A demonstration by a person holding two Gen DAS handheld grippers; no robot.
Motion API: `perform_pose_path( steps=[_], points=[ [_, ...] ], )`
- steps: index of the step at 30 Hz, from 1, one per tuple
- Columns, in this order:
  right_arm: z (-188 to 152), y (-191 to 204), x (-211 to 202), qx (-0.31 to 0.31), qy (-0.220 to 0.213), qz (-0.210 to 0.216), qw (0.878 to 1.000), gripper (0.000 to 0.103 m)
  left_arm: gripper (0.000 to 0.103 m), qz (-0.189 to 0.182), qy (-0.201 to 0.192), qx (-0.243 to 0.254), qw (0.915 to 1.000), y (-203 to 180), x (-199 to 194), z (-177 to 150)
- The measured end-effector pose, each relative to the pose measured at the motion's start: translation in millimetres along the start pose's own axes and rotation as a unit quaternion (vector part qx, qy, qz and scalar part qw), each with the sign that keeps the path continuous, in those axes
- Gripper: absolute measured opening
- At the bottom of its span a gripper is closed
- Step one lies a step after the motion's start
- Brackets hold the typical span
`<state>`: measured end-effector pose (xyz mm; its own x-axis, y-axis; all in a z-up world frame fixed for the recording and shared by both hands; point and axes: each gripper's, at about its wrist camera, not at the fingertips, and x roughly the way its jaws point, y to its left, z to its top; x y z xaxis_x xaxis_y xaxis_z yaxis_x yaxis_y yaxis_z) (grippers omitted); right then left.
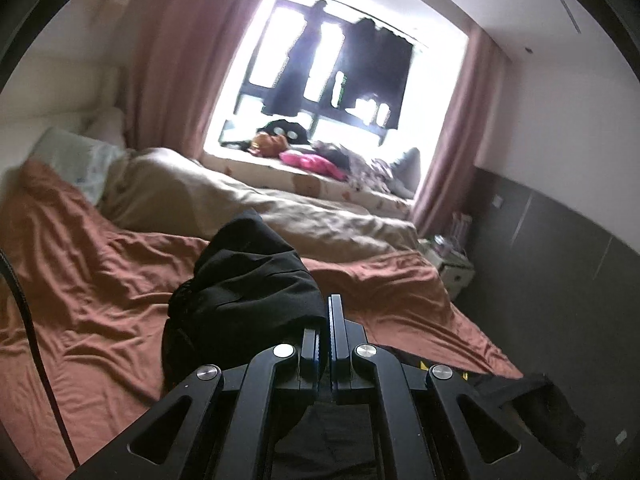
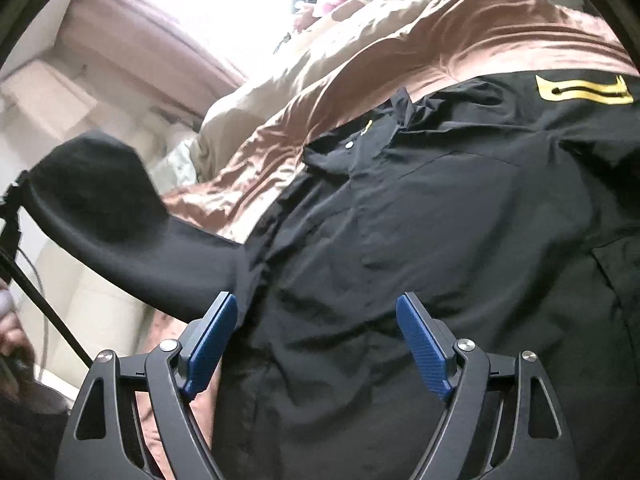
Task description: Fold large clothes
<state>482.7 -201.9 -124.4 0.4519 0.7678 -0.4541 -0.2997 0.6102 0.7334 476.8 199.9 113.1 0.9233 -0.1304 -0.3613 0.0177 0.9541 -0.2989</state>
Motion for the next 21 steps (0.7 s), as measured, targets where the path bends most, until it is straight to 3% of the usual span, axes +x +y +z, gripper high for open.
perform_pose_path(
  steps=[8, 10, 12, 13, 17, 20, 21],
  points=[
    [14, -40, -28, 0.070, -0.040, -0.003, 0.997, 0.081, 0.003, -0.056, 0.083, 0.037, 0.9943, -56, 79, -48],
    [14, -48, -26, 0.085, -0.045, -0.008, 0.995, 0.081, 0.012, -0.077, 0.133, 0.050, 0.9868, -73, 108, -73],
    [16, -56, -29, 0.096, -0.044, -0.014, 0.994, 0.081, 0.051, -0.093, 0.177, 0.054, 0.9783, -83, 129, -98],
    [17, -59, -28, 0.099, -0.041, -0.012, 0.994, 0.081, 0.058, -0.095, 0.189, 0.057, 0.9757, -87, 135, -108],
    [22, -68, -31, 0.120, -0.042, -0.016, 0.992, 0.081, 0.062, -0.087, 0.222, 0.047, 0.9701, -80, 144, -139],
    [24, -70, -33, 0.122, -0.045, -0.026, 0.991, 0.081, 0.063, -0.067, 0.210, -0.013, 0.9754, -51, 127, -141],
    [23, -69, -33, 0.123, -0.044, -0.026, 0.991, 0.081, 0.069, -0.060, 0.200, -0.027, 0.9776, -43, 120, -141]
  ],
)
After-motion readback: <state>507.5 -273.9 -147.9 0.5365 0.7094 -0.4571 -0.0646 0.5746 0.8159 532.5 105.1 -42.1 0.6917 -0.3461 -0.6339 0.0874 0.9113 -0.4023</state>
